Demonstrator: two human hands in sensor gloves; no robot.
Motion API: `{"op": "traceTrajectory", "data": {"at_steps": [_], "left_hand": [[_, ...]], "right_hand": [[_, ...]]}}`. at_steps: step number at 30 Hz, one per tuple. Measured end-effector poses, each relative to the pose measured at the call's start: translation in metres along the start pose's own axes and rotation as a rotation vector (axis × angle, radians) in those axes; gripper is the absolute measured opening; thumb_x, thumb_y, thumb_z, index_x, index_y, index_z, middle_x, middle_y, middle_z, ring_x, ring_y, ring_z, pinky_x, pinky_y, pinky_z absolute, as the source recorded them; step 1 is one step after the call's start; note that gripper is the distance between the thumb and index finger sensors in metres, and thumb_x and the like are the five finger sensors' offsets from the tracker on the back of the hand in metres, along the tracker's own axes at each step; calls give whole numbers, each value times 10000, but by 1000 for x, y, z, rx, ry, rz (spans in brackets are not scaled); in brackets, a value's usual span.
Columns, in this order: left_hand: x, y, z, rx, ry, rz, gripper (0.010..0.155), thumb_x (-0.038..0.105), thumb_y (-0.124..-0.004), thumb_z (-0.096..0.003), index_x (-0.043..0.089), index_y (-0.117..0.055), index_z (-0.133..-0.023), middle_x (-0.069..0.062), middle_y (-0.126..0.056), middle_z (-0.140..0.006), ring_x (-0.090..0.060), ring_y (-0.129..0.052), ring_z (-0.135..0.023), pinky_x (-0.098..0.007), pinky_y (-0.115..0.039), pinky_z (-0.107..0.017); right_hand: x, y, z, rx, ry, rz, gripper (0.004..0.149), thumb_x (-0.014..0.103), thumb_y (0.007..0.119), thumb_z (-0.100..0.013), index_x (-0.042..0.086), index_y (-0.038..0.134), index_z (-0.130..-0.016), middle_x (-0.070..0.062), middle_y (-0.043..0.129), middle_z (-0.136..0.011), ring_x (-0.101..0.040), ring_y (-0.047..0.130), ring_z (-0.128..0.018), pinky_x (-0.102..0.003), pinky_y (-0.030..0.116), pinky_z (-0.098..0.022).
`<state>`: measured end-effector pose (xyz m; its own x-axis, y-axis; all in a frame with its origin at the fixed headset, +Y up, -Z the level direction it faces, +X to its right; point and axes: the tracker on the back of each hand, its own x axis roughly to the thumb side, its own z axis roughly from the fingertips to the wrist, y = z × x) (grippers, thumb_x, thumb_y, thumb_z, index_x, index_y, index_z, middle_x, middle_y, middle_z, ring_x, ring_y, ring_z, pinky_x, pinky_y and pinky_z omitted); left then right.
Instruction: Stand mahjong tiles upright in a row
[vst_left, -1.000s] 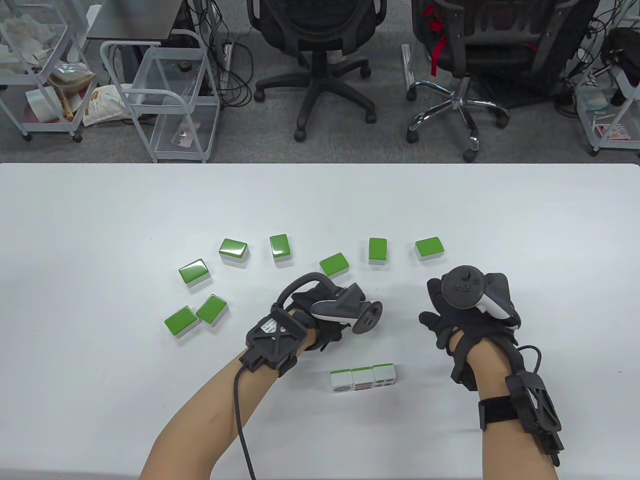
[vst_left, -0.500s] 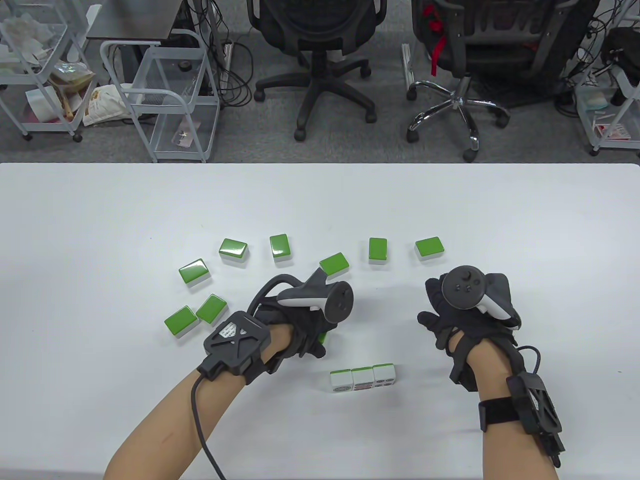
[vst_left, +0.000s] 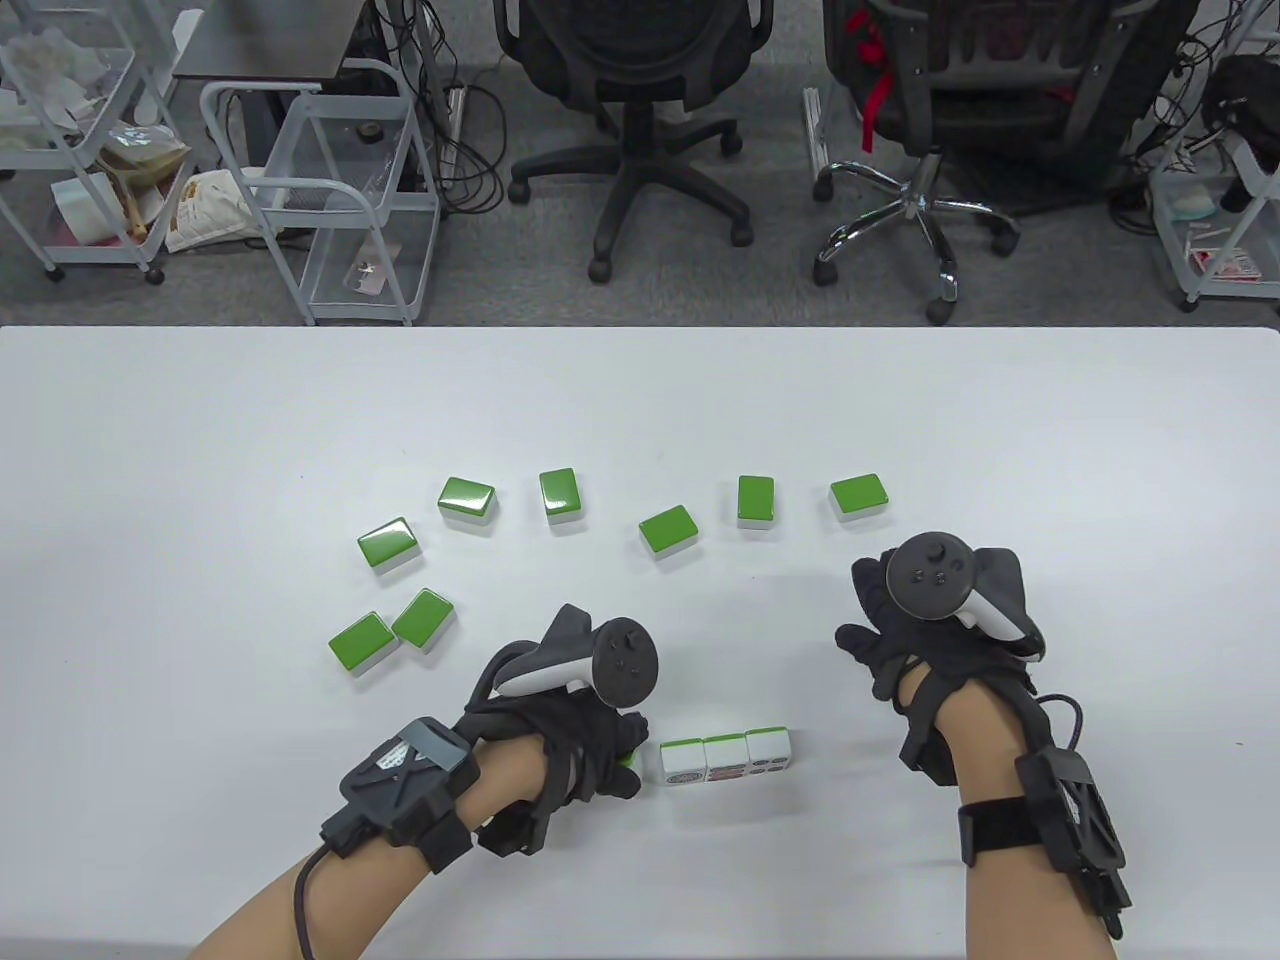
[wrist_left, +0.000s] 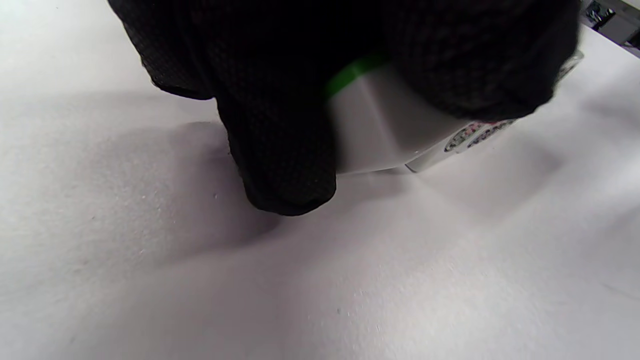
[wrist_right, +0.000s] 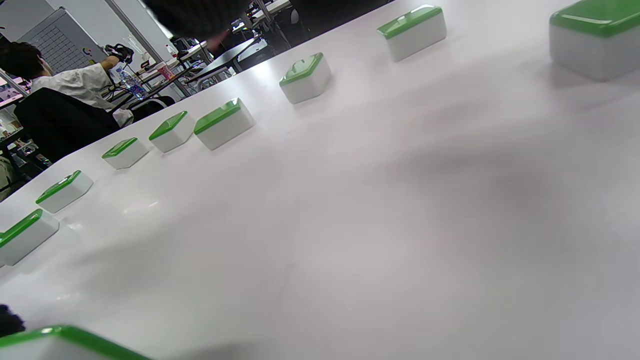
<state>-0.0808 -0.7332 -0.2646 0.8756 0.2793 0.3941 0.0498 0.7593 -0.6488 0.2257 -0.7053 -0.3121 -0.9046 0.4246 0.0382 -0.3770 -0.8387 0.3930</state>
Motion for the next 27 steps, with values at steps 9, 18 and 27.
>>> {"op": "traceTrajectory", "data": {"at_steps": [9,18,27], "left_hand": [[-4,2,-6,50,-17,75,636,509,-840,-209,247,-859,-787,12,-1031,-778,-71,-1252,-440,-364,-854,-618],[-19,14,5,142,-29,171,740,602,-776,-174,254,-803,-826,12,-973,-837,-65,-1211,-499,-369,-824,-634],[-103,69,73,448,311,-96,687,568,-795,-247,351,-698,-892,95,-861,-946,-113,-1060,-702,-452,-734,-682]], "right_hand": [[-1,0,1,9,7,-8,784,433,698,-365,75,361,-976,-254,216,-1034,-610,225,-886,-744,364,-585],[-1,-1,2,14,9,-10,784,434,697,-366,73,364,-976,-258,217,-1032,-611,227,-885,-743,364,-584],[3,-4,4,3,-4,5,781,432,698,-365,73,370,-976,-258,224,-1034,-612,231,-886,-743,366,-584]]}}
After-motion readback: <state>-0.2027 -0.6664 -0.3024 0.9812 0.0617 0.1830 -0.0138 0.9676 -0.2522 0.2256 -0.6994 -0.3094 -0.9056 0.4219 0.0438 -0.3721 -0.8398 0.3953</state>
